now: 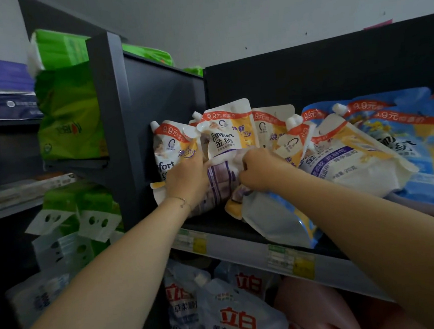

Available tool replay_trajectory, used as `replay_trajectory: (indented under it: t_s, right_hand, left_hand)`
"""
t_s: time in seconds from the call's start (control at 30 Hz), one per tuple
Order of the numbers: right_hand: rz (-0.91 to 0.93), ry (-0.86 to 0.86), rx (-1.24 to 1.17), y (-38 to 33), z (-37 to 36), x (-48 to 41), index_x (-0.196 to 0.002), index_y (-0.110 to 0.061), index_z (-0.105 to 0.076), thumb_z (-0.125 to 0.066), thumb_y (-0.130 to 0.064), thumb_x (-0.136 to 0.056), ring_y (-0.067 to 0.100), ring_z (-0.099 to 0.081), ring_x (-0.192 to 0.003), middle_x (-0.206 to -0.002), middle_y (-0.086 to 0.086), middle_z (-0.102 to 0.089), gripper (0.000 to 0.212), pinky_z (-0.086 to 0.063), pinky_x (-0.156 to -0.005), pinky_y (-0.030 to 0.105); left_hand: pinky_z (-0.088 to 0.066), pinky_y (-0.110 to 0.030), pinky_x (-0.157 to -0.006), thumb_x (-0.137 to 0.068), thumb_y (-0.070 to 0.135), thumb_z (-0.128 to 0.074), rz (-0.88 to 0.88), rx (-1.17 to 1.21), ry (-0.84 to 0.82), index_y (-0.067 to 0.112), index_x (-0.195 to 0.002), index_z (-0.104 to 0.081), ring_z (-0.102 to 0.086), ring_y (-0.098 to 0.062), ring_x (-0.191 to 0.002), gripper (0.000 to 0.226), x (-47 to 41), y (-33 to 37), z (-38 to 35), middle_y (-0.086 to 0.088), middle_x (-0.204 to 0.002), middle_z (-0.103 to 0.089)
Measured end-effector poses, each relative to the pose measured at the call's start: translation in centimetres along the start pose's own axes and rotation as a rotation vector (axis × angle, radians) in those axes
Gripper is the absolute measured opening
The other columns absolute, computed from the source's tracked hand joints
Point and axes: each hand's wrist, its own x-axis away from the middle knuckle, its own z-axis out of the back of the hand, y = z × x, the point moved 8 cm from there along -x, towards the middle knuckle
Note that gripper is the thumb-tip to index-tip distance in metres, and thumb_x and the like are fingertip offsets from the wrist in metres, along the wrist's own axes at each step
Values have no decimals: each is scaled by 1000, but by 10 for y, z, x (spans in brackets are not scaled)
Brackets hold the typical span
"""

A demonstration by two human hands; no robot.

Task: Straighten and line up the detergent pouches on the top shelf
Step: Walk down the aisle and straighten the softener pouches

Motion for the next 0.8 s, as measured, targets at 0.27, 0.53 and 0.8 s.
replay_trajectory:
  t_s: [0.27,0.53,0.8]
  right_hand:
    - [16,-66,28,-7,-2,2,-91,-27,-37,-50,-23,-90,23,-52,-77,-83,4,-45,14,-51,-68,33]
    - [31,-254,283,-6,-13,-7,-122,-7,-54,-48,-38,-94,25,-48,-95,-116,13,-48,42,-43,-80,33]
    - [46,-366,374,-11,-8,2,-129,-5,-53,-50,-37,-98,24,-52,-101,-112,10,-54,45,-39,-84,31]
  left_hand:
    - [-35,-33,-59,-101,34,-40,52,16,51,14,-104,-56,-60,-28,-77,26,-6,-16,14,-8,-89,-67]
    - [-41,-35,-62,-100,32,-43,71,23,58,15,-103,-57,-56,-25,-78,22,-13,-16,20,-9,-92,-65]
    - [-37,-33,-69,-100,33,-45,145,33,27,17,-106,-61,-58,-27,-95,23,-27,-19,29,-9,-104,-64]
